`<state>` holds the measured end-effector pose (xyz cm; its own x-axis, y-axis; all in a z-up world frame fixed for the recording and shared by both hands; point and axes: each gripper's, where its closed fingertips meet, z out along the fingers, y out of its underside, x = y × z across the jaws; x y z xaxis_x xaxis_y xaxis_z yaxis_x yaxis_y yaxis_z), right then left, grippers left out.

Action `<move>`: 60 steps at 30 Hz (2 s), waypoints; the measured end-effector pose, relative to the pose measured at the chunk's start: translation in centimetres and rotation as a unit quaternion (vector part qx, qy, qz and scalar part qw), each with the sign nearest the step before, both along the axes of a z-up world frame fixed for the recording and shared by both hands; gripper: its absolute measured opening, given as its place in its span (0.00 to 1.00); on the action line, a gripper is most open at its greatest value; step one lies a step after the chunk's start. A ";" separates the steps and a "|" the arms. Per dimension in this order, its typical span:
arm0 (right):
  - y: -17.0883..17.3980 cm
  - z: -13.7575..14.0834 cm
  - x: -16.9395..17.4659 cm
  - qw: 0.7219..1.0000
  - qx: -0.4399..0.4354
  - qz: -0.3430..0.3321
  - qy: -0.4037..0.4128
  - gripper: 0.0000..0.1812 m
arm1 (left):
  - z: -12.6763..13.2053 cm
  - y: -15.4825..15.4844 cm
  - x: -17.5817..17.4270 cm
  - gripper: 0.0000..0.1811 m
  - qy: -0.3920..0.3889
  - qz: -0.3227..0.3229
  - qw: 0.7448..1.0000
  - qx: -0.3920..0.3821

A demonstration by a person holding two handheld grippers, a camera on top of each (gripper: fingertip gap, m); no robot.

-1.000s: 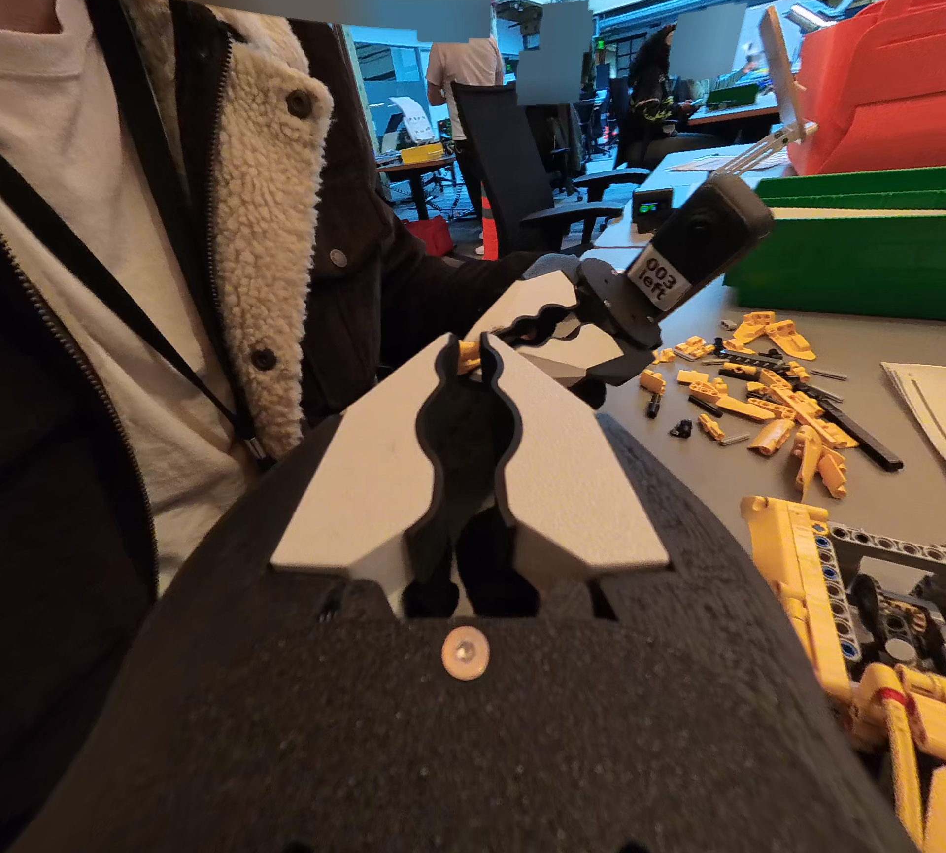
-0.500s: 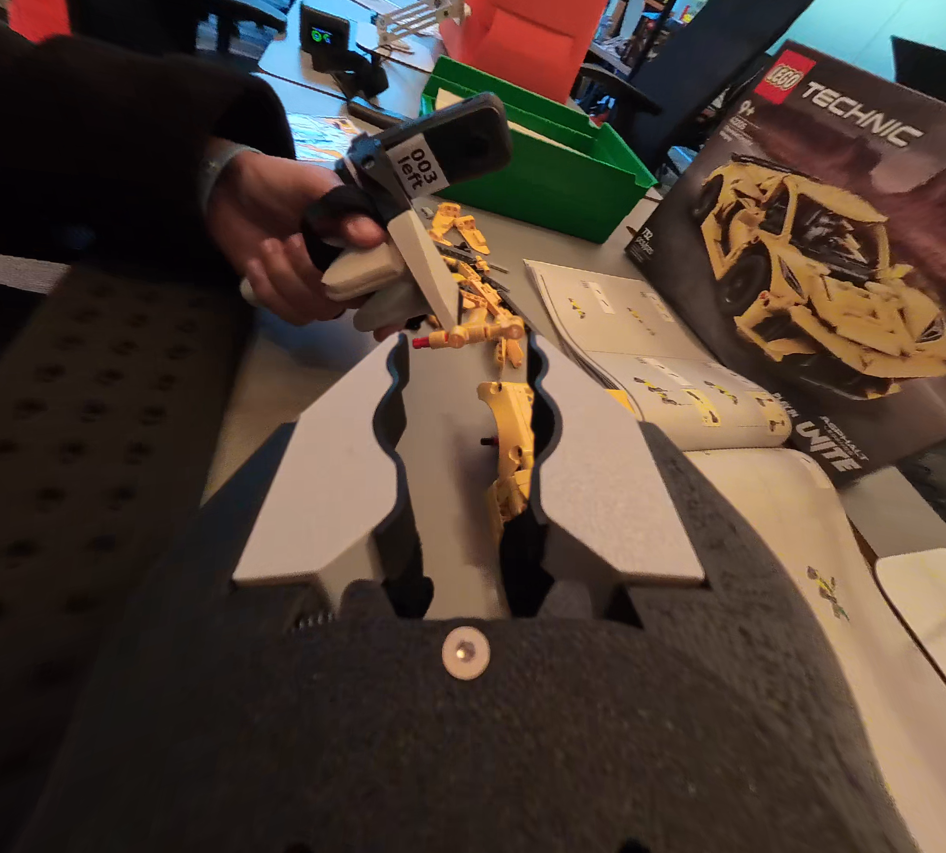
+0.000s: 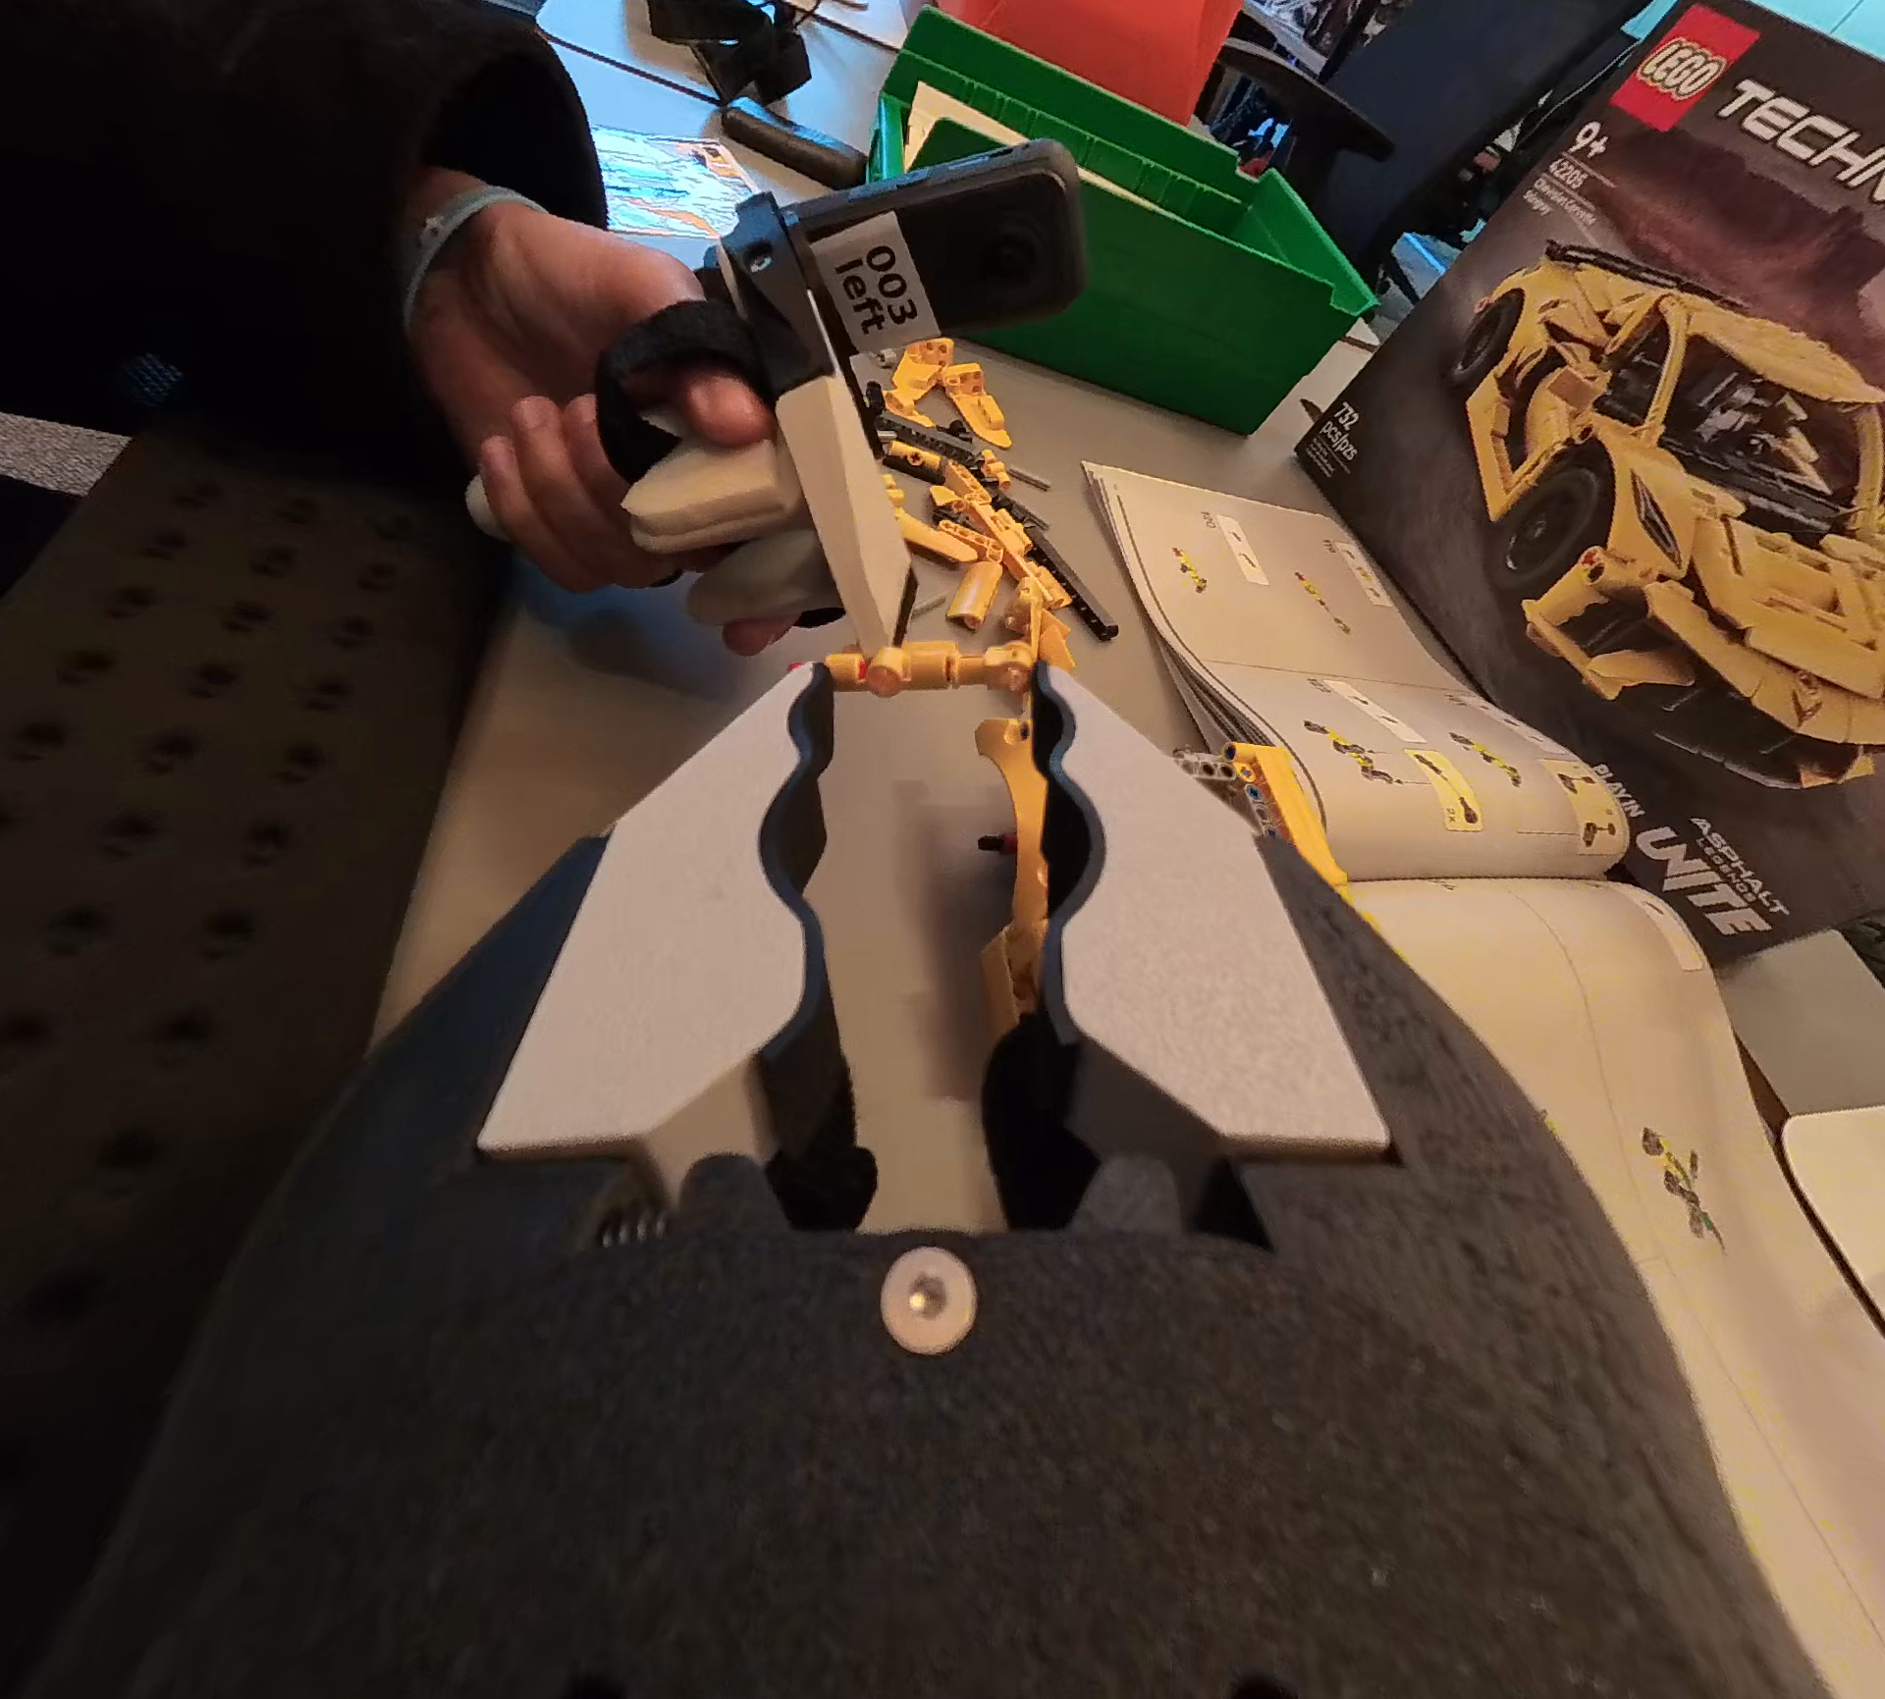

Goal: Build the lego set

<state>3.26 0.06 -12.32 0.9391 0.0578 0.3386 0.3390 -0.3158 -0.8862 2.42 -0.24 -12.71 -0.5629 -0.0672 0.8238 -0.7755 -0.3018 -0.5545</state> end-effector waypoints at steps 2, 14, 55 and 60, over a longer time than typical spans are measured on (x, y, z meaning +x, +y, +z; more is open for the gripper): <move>0.0 -0.2 0.1 1.000 -0.004 -0.003 -0.004 0.21 | -0.1 0.0 0.1 0.00 0.004 0.000 1.000 0.000; 0.1 -1.1 0.4 0.998 -0.035 -0.026 -0.046 0.20 | -1.0 0.2 0.4 0.00 0.006 0.018 0.999 0.027; -1.4 -0.2 3.3 0.955 0.055 -0.065 0.285 0.14 | -0.7 6.5 4.8 0.00 -0.363 0.275 0.760 0.464; -1.2 -0.5 3.2 0.957 0.046 -0.070 0.276 0.15 | -0.6 5.8 4.8 0.00 -0.432 0.271 0.693 0.510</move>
